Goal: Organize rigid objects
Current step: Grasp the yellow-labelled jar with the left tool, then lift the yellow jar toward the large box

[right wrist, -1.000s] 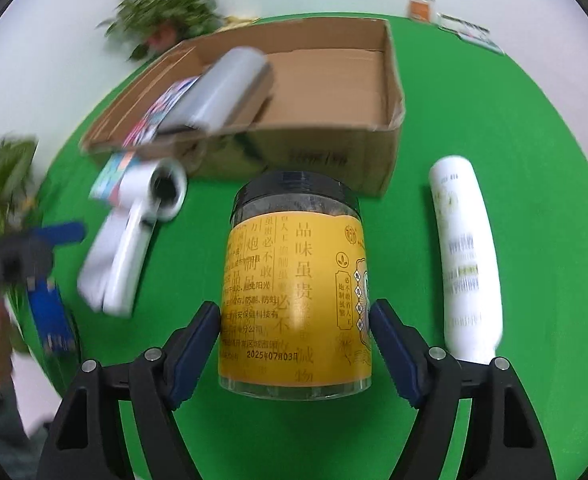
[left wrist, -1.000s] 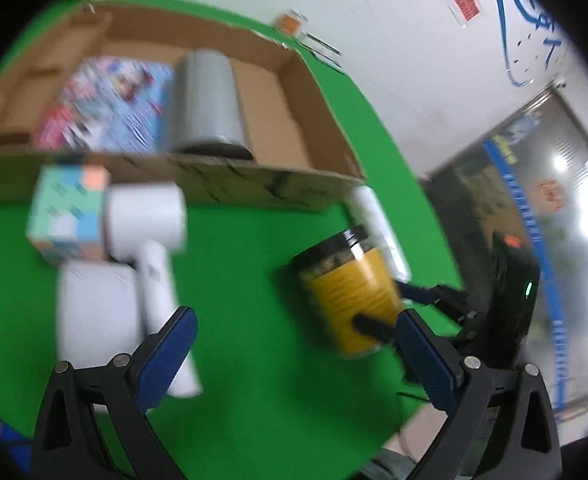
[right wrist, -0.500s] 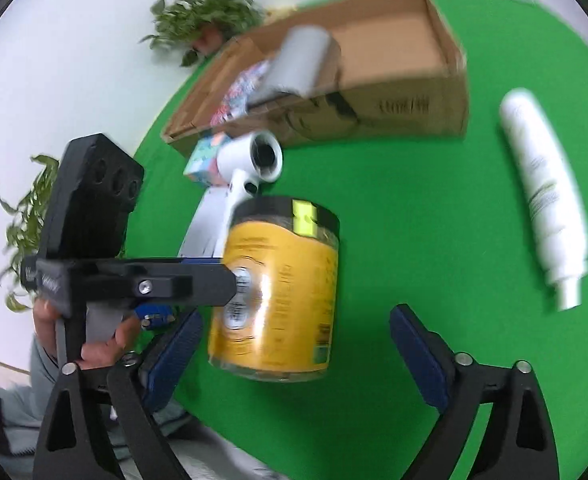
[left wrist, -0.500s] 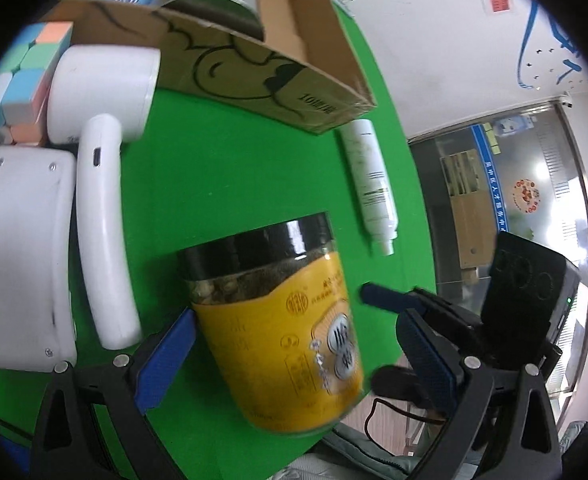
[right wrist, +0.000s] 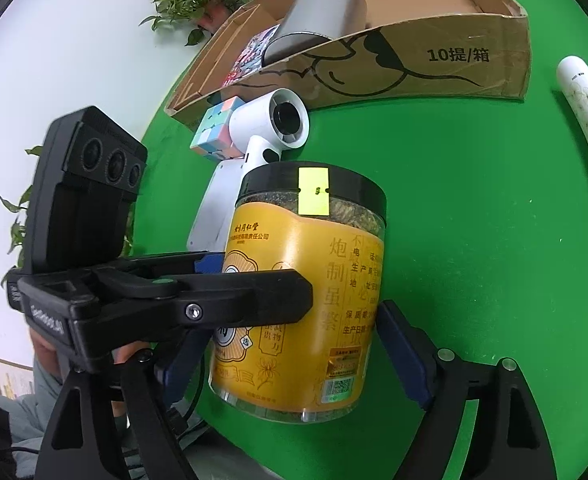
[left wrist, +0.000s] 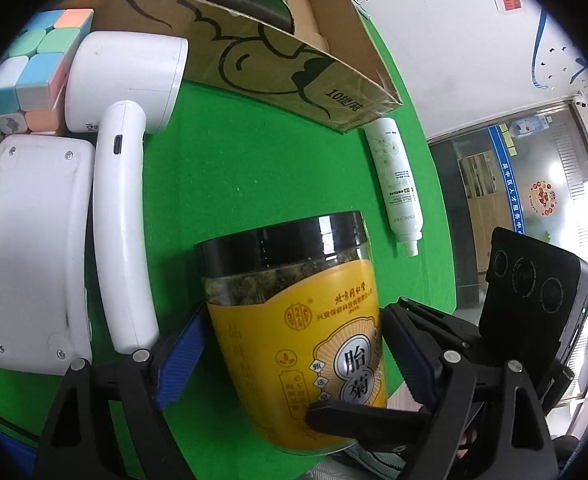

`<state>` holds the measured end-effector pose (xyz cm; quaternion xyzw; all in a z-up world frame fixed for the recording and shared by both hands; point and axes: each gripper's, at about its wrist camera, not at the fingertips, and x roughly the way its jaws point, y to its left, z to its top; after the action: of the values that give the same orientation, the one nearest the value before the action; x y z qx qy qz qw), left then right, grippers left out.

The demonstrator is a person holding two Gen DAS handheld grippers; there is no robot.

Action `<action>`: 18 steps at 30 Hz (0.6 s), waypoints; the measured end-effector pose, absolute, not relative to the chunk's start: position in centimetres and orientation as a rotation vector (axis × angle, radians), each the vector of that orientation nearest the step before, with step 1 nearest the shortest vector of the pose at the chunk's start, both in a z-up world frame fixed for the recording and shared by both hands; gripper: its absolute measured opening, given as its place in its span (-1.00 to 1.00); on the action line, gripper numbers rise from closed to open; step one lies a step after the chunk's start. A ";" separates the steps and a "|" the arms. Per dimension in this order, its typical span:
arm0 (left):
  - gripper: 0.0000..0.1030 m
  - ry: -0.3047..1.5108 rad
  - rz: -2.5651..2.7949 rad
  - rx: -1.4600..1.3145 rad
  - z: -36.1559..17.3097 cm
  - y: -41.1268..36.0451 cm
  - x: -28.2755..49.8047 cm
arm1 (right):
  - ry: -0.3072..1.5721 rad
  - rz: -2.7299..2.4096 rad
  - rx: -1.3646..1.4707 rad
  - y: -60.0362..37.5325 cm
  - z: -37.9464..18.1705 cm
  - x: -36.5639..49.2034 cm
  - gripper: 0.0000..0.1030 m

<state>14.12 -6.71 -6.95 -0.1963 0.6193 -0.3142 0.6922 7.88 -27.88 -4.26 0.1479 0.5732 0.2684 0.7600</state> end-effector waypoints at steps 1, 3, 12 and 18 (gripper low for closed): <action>0.67 1.381 -0.701 -0.439 -7.0 -7.0 14.2 | 1.245 0.575 0.314 -27.6 -4.3 7.9 0.61; 0.67 1.376 -0.703 -0.445 -7.0 -6.7 14.0 | 1.238 0.556 0.298 -27.0 -4.3 7.8 0.61; 0.65 1.303 -0.727 -0.416 -5.7 -6.2 13.1 | 1.181 0.493 0.206 -25.6 -2.9 6.6 0.59; 0.65 1.160 -0.759 -0.404 -1.8 -5.9 12.9 | 1.039 0.465 0.137 -24.9 1.2 6.0 0.59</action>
<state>12.87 -5.88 -1.80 -0.1847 0.5308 -0.3474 0.7507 5.98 -24.93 1.18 0.0649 0.4915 0.2198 0.8402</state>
